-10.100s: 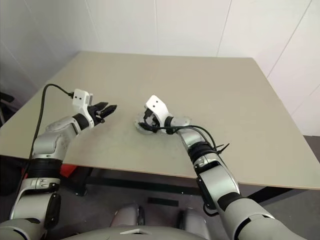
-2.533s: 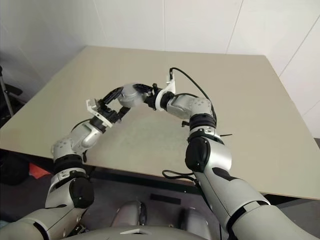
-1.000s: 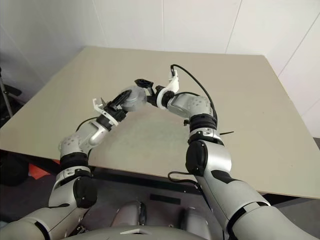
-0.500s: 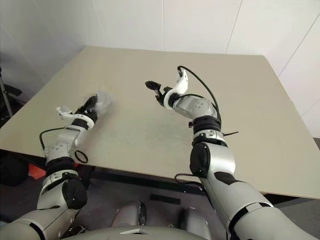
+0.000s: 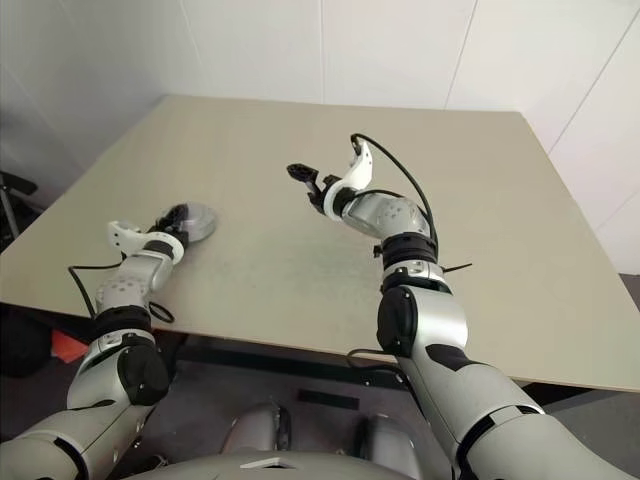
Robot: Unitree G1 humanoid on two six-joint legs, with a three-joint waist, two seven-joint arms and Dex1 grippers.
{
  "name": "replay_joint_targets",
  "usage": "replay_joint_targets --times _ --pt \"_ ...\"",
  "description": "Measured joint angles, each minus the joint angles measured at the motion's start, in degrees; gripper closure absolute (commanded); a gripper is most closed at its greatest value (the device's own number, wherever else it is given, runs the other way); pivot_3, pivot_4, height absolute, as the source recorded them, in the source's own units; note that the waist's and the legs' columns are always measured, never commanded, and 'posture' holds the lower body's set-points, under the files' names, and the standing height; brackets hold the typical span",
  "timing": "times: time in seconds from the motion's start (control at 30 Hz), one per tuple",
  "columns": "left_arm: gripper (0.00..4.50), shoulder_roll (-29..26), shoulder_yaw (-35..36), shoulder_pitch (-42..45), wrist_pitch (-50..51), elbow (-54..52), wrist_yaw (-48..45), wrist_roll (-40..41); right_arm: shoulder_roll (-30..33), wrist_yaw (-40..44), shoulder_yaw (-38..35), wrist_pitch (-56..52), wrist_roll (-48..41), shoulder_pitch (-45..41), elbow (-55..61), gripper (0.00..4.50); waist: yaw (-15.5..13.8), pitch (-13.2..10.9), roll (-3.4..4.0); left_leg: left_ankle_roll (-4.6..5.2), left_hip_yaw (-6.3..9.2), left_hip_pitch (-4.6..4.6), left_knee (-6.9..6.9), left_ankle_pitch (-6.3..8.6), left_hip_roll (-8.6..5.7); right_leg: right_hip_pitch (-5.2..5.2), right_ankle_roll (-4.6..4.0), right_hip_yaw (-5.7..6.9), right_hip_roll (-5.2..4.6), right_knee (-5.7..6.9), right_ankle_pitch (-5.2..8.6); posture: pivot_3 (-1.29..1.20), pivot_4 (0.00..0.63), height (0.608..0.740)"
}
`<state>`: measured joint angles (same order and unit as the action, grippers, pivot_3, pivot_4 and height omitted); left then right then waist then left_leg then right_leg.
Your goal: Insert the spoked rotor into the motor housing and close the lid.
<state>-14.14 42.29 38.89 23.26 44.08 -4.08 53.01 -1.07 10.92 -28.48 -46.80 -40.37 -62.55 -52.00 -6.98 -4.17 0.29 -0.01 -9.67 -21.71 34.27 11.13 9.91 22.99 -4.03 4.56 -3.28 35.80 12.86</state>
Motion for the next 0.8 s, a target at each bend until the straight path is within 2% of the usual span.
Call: replay_joint_targets --times 0.07,0.37,0.5,0.63,0.8 --pt "0.03 -0.76 0.02 0.67 -2.36 0.52 0.88 -1.10 -0.01 0.00 0.08 0.02 0.08 0.00 -0.47 0.00 0.18 0.00 0.00 -0.03 0.00 0.03 0.00 -0.02 0.01 0.00 -0.04 0.00 0.01 0.00 -0.03 0.00 0.000 0.740" --pt "0.03 -5.81 1.56 0.87 -11.74 4.39 2.15 -5.36 0.60 0.89 0.40 1.40 1.70 -0.05 -3.81 0.00 0.53 0.00 0.00 -0.02 0.00 -0.02 -0.01 -0.01 -0.01 0.01 -0.05 0.00 0.00 -0.01 -0.03 0.00 0.000 0.740" --pt "0.03 -7.58 0.39 1.22 -12.85 4.72 1.07 -7.67 1.11 4.09 2.91 3.15 3.99 -0.05 -4.06 0.00 -0.14 0.00 0.00 -0.02 0.00 -0.02 0.00 -0.01 0.01 0.01 -0.06 0.01 0.00 0.02 -0.03 0.00 0.000 0.740" --pt "0.03 -8.18 -7.44 1.44 -12.06 -0.03 -5.11 -12.84 1.84 10.90 9.71 11.73 10.07 1.44 -0.87 0.00 -1.11 0.00 -0.05 -0.02 -0.01 -0.08 0.02 -0.02 -0.01 0.00 -0.05 0.04 -0.06 0.00 -0.03 0.00 0.000 0.740" --pt "0.03 -7.94 -22.09 -1.79 -4.48 -19.00 -20.83 -14.70 7.98 22.44 19.11 26.90 19.61 6.31 2.42 0.00 -1.94 0.02 -0.11 0.08 -0.10 -0.13 0.11 0.05 -0.12 -0.02 -0.07 0.02 -0.21 0.00 -0.03 0.00 0.000 0.740"
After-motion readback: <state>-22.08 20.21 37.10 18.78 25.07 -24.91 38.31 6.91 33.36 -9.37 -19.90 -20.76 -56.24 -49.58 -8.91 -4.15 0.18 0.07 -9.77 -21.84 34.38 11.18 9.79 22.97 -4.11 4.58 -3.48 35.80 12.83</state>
